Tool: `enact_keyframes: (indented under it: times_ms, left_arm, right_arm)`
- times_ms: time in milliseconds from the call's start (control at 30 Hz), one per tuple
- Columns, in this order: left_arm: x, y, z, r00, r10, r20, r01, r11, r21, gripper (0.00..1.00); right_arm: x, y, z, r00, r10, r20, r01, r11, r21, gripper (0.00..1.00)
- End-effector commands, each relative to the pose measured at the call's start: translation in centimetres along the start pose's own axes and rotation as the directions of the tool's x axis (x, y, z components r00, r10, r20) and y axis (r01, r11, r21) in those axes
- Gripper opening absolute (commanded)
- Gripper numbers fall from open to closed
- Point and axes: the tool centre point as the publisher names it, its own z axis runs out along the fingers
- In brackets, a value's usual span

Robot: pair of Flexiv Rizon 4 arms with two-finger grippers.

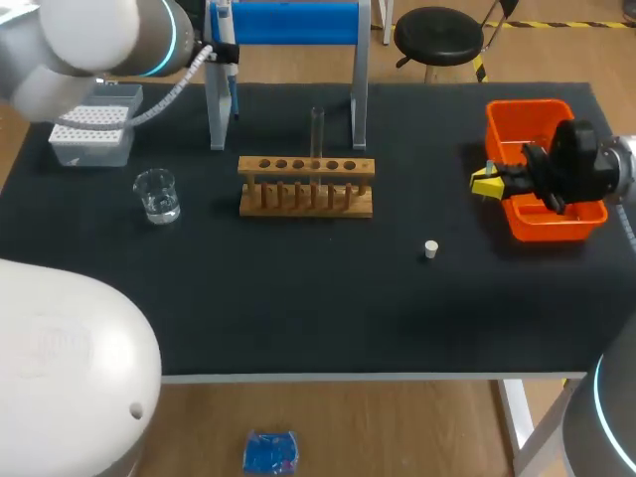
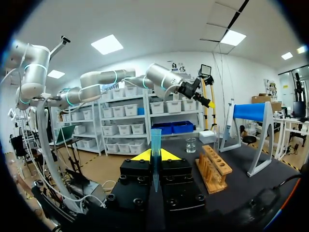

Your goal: Invert the test tube, pick up the pipette, mount the tip to pipette, aspirate from beaker and dispense into the tube, eject the tip, return the pipette, and cap with the stopper.

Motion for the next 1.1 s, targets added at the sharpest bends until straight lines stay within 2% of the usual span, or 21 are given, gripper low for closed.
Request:
enact_keyframes:
  times_ms: [33, 400, 1100]
  left_arm:
    - [0.7, 0.0, 0.9, 0.998, -0.01, 0.062, 0.008, 1.0, 0.02, 1.0]
    - [1.8, -1.1, 2.6, 0.997, -0.06, 0.054, 0.056, 0.995, 0.078, 1.0]
    - [2.1, -3.8, 7.2, 0.998, -0.051, 0.023, 0.048, 0.989, 0.142, 1.0]
  right_arm:
    - [0.0, 0.0, -0.1, 1.0, 0.0, -0.003, 0.0, 1.0, 0.0, 0.0]
    - [0.0, 0.0, -0.1, 1.0, 0.0, -0.003, 0.0, 1.0, 0.0, 0.0]
    - [0.0, 0.0, -0.1, 1.0, 0.0, -0.003, 0.0, 1.0, 0.0, 0.0]
